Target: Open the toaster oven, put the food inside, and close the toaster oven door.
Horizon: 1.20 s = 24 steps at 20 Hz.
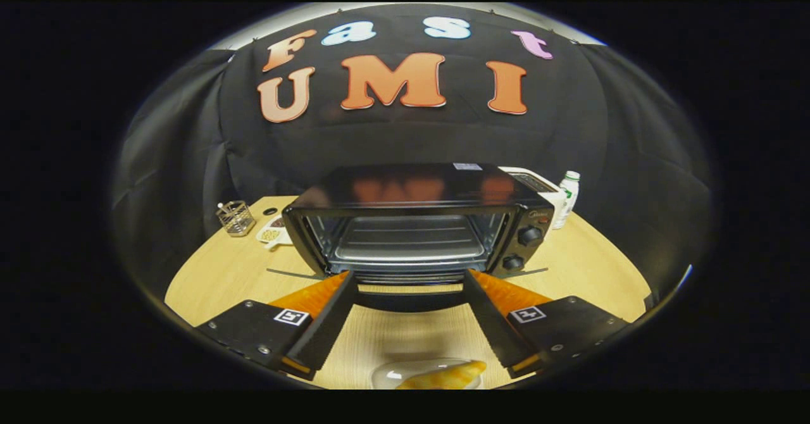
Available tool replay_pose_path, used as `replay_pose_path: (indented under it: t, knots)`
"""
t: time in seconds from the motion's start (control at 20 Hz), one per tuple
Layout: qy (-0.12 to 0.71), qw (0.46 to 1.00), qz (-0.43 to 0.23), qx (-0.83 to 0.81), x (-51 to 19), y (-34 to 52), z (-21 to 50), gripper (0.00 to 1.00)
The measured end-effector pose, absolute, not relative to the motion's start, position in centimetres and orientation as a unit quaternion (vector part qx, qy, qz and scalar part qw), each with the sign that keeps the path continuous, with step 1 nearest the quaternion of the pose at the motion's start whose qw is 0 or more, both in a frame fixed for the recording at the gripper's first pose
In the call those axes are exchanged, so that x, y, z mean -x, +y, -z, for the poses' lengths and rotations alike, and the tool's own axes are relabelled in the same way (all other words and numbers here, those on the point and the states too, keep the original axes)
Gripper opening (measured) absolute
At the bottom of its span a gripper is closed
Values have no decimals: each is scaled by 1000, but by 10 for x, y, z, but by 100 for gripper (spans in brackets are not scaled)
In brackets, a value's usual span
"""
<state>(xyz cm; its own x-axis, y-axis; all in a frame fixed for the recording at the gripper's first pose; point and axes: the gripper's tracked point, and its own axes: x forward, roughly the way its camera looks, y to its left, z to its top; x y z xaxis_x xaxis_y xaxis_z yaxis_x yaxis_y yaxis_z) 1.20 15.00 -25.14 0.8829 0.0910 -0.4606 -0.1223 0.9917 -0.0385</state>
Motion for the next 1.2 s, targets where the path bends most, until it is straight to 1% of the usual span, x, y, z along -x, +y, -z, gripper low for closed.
replay_pose_path:
  t: [0.4, 1.05, 1.2]
  knots:
    - [257, 964, -51, 39, 16, 144, 280, 99]
    - [349, 935, -43, 39, 52, 134, 363, 98]
    - [354, 934, -39, 29, 50, 136, 369, 99]
